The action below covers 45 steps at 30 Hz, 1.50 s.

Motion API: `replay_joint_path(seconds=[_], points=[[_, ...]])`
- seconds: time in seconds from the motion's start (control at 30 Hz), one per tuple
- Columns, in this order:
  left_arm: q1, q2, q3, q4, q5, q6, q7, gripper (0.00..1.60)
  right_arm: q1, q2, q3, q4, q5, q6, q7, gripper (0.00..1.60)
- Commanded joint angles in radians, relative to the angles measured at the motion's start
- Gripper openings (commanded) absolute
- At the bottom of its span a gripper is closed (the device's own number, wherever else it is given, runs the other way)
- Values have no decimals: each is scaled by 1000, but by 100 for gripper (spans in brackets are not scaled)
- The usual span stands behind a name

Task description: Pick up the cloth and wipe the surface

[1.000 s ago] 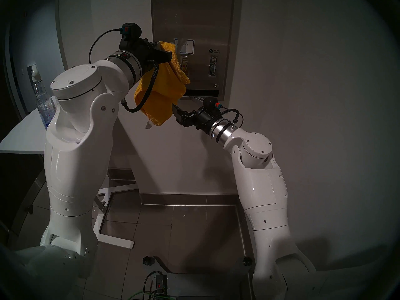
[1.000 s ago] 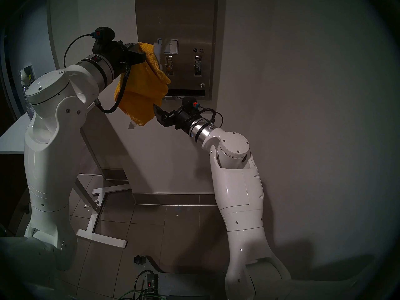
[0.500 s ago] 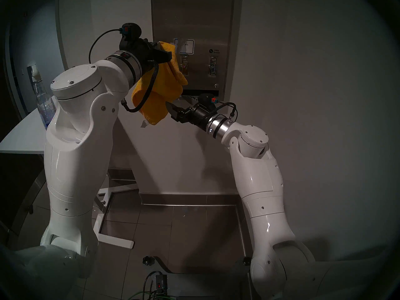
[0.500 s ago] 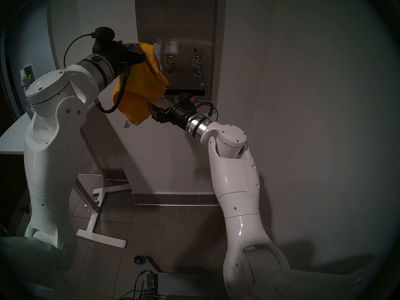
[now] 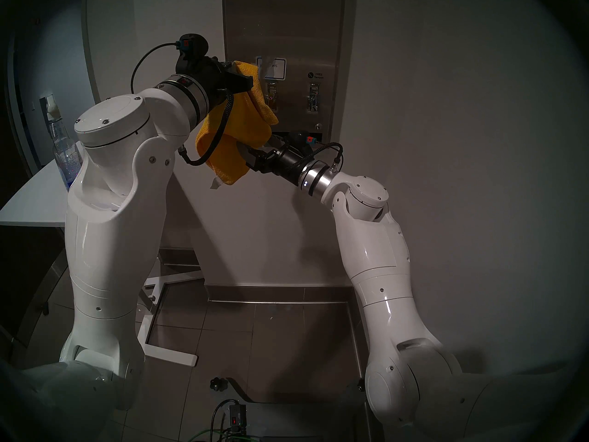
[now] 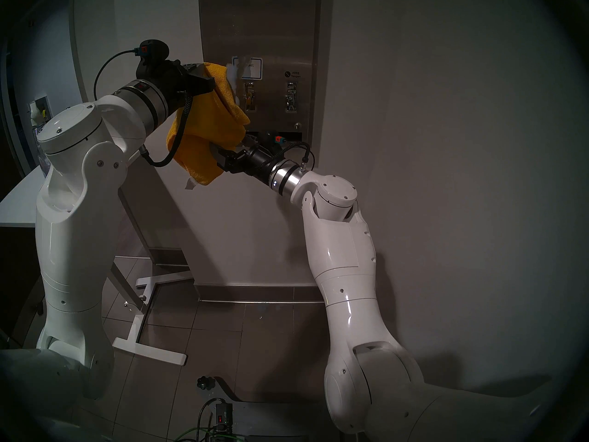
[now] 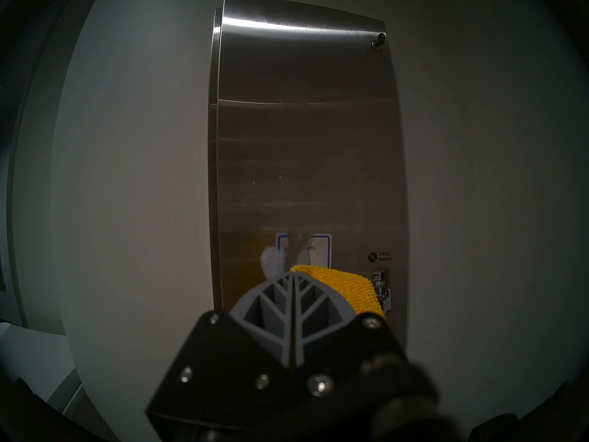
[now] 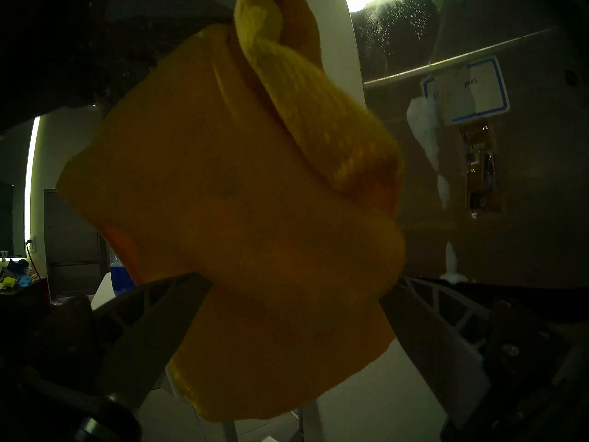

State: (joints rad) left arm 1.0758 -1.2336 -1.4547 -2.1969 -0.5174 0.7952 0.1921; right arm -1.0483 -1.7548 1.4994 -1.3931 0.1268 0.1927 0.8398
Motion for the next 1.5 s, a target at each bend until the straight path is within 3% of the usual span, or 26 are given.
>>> replay_joint_path(seconds=[0.0,0.37,0.4,0.43,0.47,1.03,1.07,1.2,1.47], points=[[-30,0,-10,-23,1,-10,-3,0,86,-29,-3,-7,12,-28,1,160],[-30,-1,-11,-23,2,-10,-4,0,106,-40,-6,12,9,-48,6,160],[-30,-1,-11,-23,2,-10,-4,0,106,-41,-6,12,7,-50,3,123],[-30,-1,-11,-23,2,-10,-5,0,105,-45,-5,12,8,-53,1,74],[-30,-1,-11,-23,2,-10,-5,0,105,-45,-6,13,7,-54,0,0],[-30,-3,-12,-23,5,-9,-8,0,69,-31,-2,-24,2,-73,-16,0],[-30,-3,-13,-23,5,-9,-9,160,67,-29,-2,-26,3,-73,-16,0],[-30,-56,-36,-25,-6,1,34,160,57,-25,2,-44,4,-70,-16,0],[-32,-62,-36,-27,-12,7,50,160,37,-12,21,-88,2,-64,-20,0]])
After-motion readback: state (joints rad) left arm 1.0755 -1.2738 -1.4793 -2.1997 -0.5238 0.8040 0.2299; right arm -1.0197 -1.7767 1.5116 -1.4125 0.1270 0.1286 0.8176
